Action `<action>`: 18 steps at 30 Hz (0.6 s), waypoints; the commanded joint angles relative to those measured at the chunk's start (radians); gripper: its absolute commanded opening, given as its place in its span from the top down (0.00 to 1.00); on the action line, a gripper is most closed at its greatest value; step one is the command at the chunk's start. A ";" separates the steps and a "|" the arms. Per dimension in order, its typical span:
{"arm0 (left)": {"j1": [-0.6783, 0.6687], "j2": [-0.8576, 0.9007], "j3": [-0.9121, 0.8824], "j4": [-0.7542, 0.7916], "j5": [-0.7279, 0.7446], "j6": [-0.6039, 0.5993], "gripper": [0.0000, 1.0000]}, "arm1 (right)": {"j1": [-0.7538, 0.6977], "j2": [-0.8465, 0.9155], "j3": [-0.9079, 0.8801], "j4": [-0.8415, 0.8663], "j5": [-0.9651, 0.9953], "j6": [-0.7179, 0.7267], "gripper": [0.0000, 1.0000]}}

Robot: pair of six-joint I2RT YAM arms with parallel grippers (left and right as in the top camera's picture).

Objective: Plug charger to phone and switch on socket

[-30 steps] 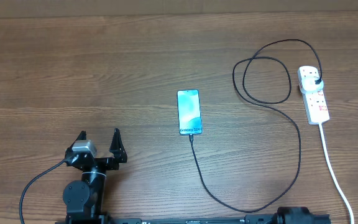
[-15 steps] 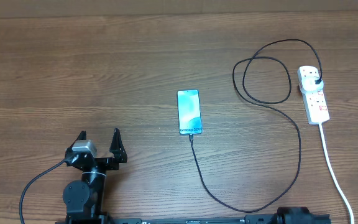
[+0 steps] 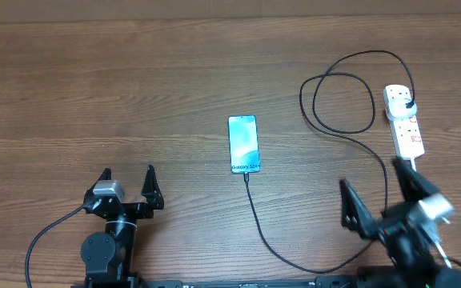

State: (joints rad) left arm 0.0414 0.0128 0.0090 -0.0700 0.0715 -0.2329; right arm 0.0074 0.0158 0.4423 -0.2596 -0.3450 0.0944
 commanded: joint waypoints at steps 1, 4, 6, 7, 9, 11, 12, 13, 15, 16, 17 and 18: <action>0.005 -0.008 -0.004 -0.001 0.006 0.019 0.00 | 0.005 -0.009 -0.155 0.080 0.013 0.002 0.00; 0.005 -0.008 -0.004 -0.001 0.006 0.019 0.00 | 0.005 -0.009 -0.254 0.165 0.019 0.002 0.00; 0.005 -0.008 -0.004 -0.001 0.006 0.019 0.00 | 0.005 -0.009 -0.299 0.208 0.042 0.002 0.00; 0.005 -0.008 -0.005 -0.001 0.006 0.019 0.00 | 0.005 -0.009 -0.315 0.222 0.063 0.002 0.00; 0.005 -0.008 -0.004 -0.001 0.006 0.019 0.00 | 0.005 -0.009 -0.333 0.230 0.109 0.002 0.00; 0.005 -0.008 -0.004 -0.001 0.006 0.019 0.00 | 0.005 -0.009 -0.341 0.230 0.153 0.002 0.00; 0.005 -0.008 -0.004 -0.001 0.006 0.019 0.00 | 0.005 -0.009 -0.343 0.230 0.170 0.002 0.00; 0.005 -0.008 -0.004 -0.001 0.006 0.019 0.00 | 0.005 -0.009 -0.343 0.231 0.173 0.002 0.00; 0.005 -0.008 -0.004 -0.001 0.006 0.019 0.00 | 0.005 -0.009 -0.344 0.242 0.173 0.002 0.00; 0.005 -0.008 -0.004 -0.001 0.006 0.019 0.01 | 0.005 -0.009 -0.345 0.246 0.173 0.001 0.00; 0.005 -0.008 -0.004 -0.001 0.006 0.019 0.00 | 0.005 -0.009 -0.347 0.252 0.179 0.001 0.00; 0.005 -0.008 -0.004 -0.001 0.006 0.019 0.01 | 0.005 -0.009 -0.350 0.257 0.190 0.001 0.00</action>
State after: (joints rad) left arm 0.0414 0.0128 0.0090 -0.0696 0.0715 -0.2329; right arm 0.0074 0.0158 0.1097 -0.0162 -0.2012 0.0937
